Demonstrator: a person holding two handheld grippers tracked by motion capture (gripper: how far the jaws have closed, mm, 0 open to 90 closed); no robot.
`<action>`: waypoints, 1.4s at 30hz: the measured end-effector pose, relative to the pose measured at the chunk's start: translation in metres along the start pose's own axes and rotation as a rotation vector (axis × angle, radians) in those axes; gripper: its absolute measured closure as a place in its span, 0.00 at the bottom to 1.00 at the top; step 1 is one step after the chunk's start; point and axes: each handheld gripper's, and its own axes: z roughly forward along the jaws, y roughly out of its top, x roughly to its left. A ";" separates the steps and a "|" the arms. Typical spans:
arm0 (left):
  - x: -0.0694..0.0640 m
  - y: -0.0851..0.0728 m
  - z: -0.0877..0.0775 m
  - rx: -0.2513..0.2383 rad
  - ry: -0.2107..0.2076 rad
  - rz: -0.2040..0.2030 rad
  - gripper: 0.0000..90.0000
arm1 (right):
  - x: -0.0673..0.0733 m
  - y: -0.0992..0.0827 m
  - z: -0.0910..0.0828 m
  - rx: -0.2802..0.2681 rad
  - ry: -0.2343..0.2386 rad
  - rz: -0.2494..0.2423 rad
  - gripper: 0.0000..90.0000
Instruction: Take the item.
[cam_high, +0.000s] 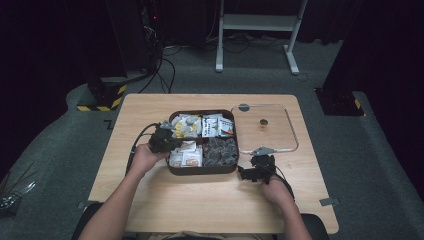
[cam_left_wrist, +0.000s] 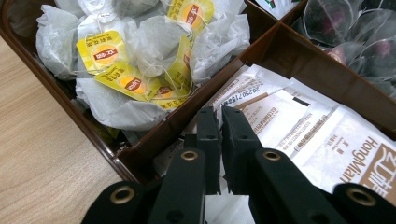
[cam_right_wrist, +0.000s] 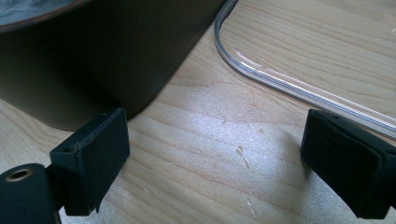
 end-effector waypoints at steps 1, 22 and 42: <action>0.000 0.000 0.000 0.000 0.000 0.000 0.96 | 0.000 0.000 0.000 0.000 0.000 0.000 0.09; 0.010 -0.001 -0.034 -0.080 -0.026 -0.060 0.96 | 0.000 0.000 0.000 0.001 0.001 -0.001 0.09; 0.026 -0.013 -0.071 -0.119 -0.024 -0.119 0.96 | 0.000 0.000 0.000 0.001 0.001 -0.002 0.09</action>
